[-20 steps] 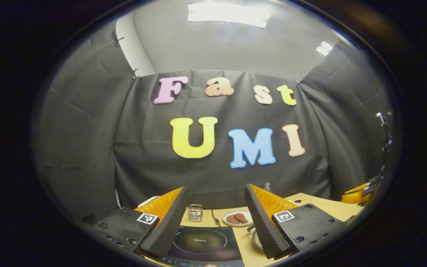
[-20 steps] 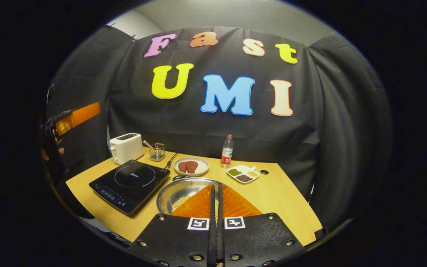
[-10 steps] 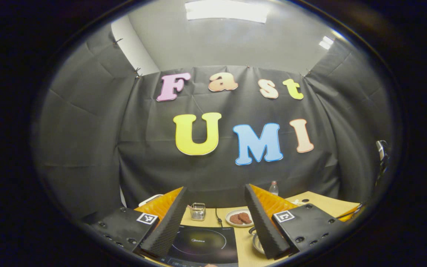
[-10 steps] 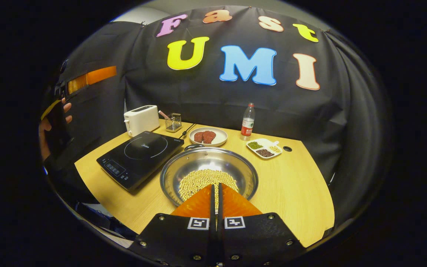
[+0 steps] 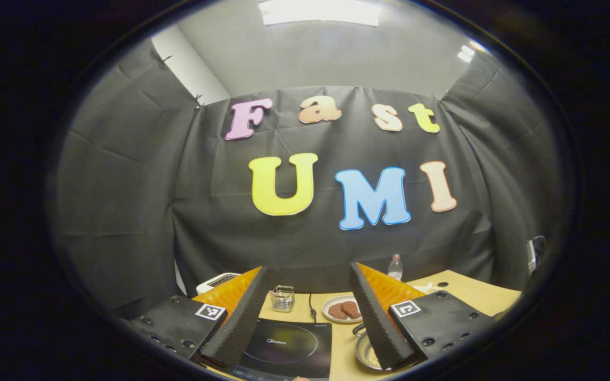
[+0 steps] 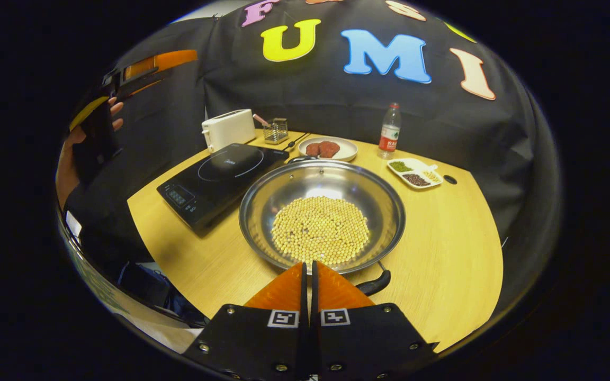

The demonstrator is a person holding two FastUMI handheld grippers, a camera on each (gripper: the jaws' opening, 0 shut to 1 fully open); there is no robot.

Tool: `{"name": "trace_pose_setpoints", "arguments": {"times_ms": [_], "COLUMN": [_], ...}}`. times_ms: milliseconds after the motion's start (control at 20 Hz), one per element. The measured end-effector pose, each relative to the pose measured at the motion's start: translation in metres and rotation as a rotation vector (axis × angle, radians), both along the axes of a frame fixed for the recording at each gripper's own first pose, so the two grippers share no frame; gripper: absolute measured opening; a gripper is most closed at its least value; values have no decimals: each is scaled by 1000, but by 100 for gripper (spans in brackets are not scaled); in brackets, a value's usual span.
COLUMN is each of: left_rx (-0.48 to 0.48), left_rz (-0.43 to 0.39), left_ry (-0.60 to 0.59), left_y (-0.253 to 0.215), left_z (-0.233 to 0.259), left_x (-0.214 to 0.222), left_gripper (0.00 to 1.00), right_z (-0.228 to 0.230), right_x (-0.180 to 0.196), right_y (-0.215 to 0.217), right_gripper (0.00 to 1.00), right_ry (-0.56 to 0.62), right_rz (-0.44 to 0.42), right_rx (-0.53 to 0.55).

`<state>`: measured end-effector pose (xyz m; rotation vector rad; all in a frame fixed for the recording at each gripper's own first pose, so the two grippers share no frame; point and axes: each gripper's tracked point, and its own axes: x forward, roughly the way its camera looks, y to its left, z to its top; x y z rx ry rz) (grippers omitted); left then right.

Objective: First push the handle of the pot to place it horizontally, then grasp the pot with both hands and set it on the induction cooktop.

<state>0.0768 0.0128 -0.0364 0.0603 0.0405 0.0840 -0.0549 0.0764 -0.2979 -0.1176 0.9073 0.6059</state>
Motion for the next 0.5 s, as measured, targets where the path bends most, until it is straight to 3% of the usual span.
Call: {"name": "trace_pose_setpoints", "arguments": {"times_ms": [500], "left_rx": [21], "left_rz": [21], "left_ry": [35], "left_y": [-26], "left_z": [-17], "left_x": [14], "left_gripper": [94], "right_z": [-35], "right_x": [2], "right_y": [-25], "right_gripper": [1], "right_ry": [98], "right_rz": [62], "right_rx": [-43]}}
